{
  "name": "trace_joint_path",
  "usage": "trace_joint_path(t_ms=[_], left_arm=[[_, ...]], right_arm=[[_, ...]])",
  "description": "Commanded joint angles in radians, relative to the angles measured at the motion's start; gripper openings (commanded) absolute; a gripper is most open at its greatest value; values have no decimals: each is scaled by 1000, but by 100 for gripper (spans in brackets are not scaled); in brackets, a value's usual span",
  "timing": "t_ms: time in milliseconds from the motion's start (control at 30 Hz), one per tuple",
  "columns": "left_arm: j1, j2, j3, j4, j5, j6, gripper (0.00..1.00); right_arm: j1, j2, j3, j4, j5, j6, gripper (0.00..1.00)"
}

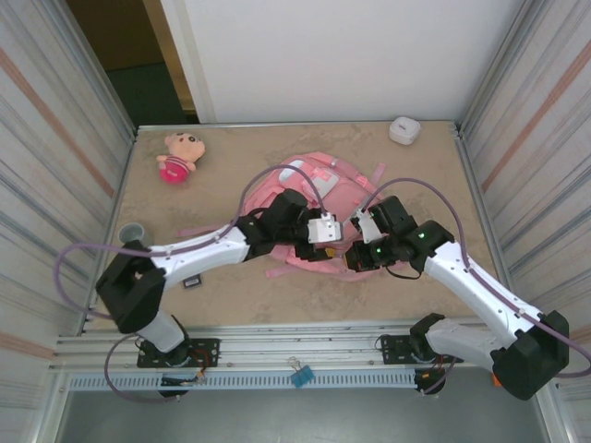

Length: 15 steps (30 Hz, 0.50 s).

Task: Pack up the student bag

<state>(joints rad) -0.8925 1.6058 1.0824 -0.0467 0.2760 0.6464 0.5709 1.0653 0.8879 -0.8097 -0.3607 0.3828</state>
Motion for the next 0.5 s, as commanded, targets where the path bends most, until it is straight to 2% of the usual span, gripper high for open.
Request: trace_joint_path(t_ms=[0, 33, 100, 233, 300, 467], left_arm=[[-2, 52, 52, 6, 8, 70, 63], [-1, 63, 53, 8, -6, 74, 54], [5, 75, 48, 6, -18, 81, 30], [37, 36, 25, -46, 40, 53, 7], [54, -4, -11, -63, 60, 65, 1], [89, -93, -92, -127, 92, 116, 0]], right_arm=[[-13, -30, 17, 11, -43, -27, 0], [-18, -33, 14, 8, -43, -28, 0], [-39, -46, 6, 1, -43, -28, 0], [-100, -68, -11, -22, -23, -22, 0], [-137, -107, -19, -33, -12, -28, 0], [-225, -122, -40, -40, -23, -47, 0]])
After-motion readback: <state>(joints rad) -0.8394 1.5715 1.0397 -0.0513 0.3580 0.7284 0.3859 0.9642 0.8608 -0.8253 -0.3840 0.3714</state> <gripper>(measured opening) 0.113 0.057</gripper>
